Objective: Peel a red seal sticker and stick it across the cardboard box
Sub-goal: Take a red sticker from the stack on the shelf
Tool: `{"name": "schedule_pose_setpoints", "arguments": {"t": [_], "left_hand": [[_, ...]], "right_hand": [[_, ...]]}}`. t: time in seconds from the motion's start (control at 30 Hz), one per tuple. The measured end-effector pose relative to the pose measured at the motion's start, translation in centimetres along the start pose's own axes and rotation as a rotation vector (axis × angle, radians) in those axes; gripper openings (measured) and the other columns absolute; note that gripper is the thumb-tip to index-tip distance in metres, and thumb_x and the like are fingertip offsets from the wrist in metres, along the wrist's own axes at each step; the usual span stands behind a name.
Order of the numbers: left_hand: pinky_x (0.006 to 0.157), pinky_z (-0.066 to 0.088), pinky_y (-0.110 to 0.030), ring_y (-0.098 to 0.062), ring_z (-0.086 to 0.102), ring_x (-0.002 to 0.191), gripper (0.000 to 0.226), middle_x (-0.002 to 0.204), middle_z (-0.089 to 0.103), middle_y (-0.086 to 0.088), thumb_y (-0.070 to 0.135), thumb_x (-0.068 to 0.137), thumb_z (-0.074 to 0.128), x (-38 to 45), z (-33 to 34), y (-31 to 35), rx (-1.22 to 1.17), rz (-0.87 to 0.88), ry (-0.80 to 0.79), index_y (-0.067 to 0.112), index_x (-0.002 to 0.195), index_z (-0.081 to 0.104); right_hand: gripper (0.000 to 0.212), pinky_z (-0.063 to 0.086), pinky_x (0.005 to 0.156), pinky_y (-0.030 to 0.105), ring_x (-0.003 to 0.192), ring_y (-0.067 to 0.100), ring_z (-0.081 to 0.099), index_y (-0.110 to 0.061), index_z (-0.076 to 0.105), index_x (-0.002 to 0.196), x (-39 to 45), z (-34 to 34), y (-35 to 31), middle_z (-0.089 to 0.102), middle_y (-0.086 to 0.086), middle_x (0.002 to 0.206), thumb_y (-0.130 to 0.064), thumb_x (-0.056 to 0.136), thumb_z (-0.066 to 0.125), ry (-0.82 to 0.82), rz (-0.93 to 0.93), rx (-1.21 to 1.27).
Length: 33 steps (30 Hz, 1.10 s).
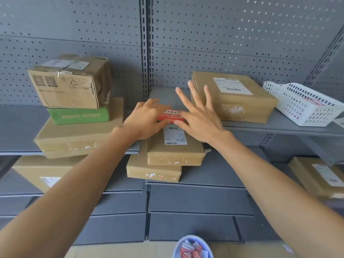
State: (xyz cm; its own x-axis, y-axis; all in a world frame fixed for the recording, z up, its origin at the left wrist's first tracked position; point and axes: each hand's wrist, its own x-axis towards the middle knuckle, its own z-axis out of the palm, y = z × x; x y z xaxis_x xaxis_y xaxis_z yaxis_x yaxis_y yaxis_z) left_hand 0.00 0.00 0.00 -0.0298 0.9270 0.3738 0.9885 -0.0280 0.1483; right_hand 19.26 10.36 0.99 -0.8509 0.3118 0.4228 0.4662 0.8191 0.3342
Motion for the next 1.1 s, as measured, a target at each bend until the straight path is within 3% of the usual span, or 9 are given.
{"name": "schedule_pose_setpoints", "arguments": {"t": [0.13,0.37,0.6,0.87,1.1], "left_hand": [[0.102,0.038,-0.051,-0.028,0.051,0.129,0.031,0.122,0.069,0.003,0.037,0.1,0.058,-0.4,0.0,-0.1,-0.019,0.05,-0.017,0.026,0.128,0.068],[0.092,0.051,-0.052,-0.027,0.06,0.112,0.027,0.117,0.073,0.002,0.029,0.098,0.065,-0.9,-0.3,-0.1,-0.068,0.095,0.022,0.024,0.123,0.072],[0.089,0.053,-0.05,-0.031,0.064,0.103,0.035,0.112,0.072,-0.004,0.024,0.095,0.07,-1.4,-0.7,0.4,-0.066,0.136,0.077,0.023,0.13,0.068],[0.077,0.055,-0.044,-0.028,0.066,0.095,0.022,0.102,0.072,-0.003,0.028,0.097,0.067,-2.0,-1.0,1.0,-0.059,0.197,0.158,0.019,0.115,0.076],[0.071,0.054,-0.046,-0.033,0.068,0.085,0.016,0.094,0.072,-0.006,0.013,0.093,0.063,-1.3,-0.6,0.9,-0.012,0.174,0.303,0.013,0.103,0.075]], "right_hand": [[0.052,-0.01,0.121,0.064,0.159,0.038,-0.009,-0.031,0.071,0.126,0.0,0.3,-0.5,0.009,0.003,0.173,-0.057,0.103,0.032,-0.068,0.033,-0.094],[0.042,-0.002,0.122,0.062,0.159,0.035,0.002,-0.021,0.082,0.1,0.0,0.6,-0.8,0.027,0.006,0.169,-0.05,0.102,0.05,-0.058,0.036,-0.031],[0.031,0.019,0.119,0.059,0.155,0.031,0.023,-0.022,0.083,0.098,-0.7,1.3,-0.6,0.047,0.005,0.159,-0.039,0.101,0.058,0.051,-0.001,0.049],[0.029,0.044,0.099,0.053,0.148,0.031,0.038,-0.01,0.082,0.091,-1.6,1.4,0.0,0.057,0.01,0.15,-0.025,0.101,0.059,0.169,-0.002,0.18],[0.033,0.049,0.098,0.052,0.14,0.031,0.048,-0.007,0.08,0.091,-1.5,0.9,0.7,0.062,0.012,0.144,-0.025,0.103,0.054,0.245,0.012,0.249]]}}
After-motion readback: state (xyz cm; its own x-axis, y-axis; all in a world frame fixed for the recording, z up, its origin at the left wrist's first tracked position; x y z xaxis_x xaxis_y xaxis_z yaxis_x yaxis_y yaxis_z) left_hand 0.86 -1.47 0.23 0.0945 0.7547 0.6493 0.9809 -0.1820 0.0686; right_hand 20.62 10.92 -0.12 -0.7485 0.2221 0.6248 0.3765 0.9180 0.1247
